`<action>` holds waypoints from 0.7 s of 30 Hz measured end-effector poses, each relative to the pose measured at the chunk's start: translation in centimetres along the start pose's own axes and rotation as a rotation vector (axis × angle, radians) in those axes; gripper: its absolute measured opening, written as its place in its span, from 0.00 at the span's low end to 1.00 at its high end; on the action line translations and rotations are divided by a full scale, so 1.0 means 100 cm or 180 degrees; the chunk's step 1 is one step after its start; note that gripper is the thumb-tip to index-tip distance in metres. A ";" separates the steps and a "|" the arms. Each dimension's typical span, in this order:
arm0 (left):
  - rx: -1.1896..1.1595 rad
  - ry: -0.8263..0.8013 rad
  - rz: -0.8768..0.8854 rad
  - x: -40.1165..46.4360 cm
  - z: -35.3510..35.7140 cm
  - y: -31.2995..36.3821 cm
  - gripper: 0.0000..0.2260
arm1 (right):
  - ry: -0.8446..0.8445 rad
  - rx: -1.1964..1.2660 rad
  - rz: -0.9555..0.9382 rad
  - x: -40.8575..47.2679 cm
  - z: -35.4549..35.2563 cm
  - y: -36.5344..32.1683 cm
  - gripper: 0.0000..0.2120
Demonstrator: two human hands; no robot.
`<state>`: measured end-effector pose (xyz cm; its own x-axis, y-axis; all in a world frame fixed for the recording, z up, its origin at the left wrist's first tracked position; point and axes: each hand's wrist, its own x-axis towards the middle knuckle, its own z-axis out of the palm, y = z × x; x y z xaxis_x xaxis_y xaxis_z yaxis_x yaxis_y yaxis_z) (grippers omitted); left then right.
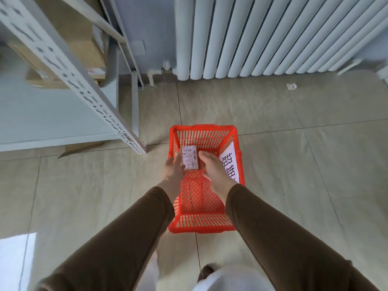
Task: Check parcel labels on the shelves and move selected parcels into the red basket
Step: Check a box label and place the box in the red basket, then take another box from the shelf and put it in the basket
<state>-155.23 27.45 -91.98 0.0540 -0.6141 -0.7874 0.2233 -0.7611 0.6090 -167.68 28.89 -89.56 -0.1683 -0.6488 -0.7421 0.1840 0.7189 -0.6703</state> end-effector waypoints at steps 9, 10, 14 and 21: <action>-0.0261 -0.0011 0.0705 -0.234 -0.046 0.200 0.22 | -0.0325 -0.0528 -0.0838 -0.217 0.046 -0.197 0.03; -0.0300 -0.0067 0.0831 -0.260 -0.055 0.221 0.22 | -0.0397 -0.0544 -0.0957 -0.242 0.055 -0.219 0.02; -0.0215 -0.0295 0.1438 -0.361 -0.094 0.302 0.18 | -0.0715 -0.0667 -0.1347 -0.341 0.099 -0.298 0.08; -0.0196 -0.0271 0.2305 -0.492 -0.203 0.405 0.18 | -0.1300 -0.0982 -0.2124 -0.487 0.212 -0.381 0.11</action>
<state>-129.04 31.10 -30.53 0.1336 -0.9750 -0.1776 0.2146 -0.1465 0.9656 -145.93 27.78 -27.95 0.2269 -0.9586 -0.1722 -0.1128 0.1497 -0.9823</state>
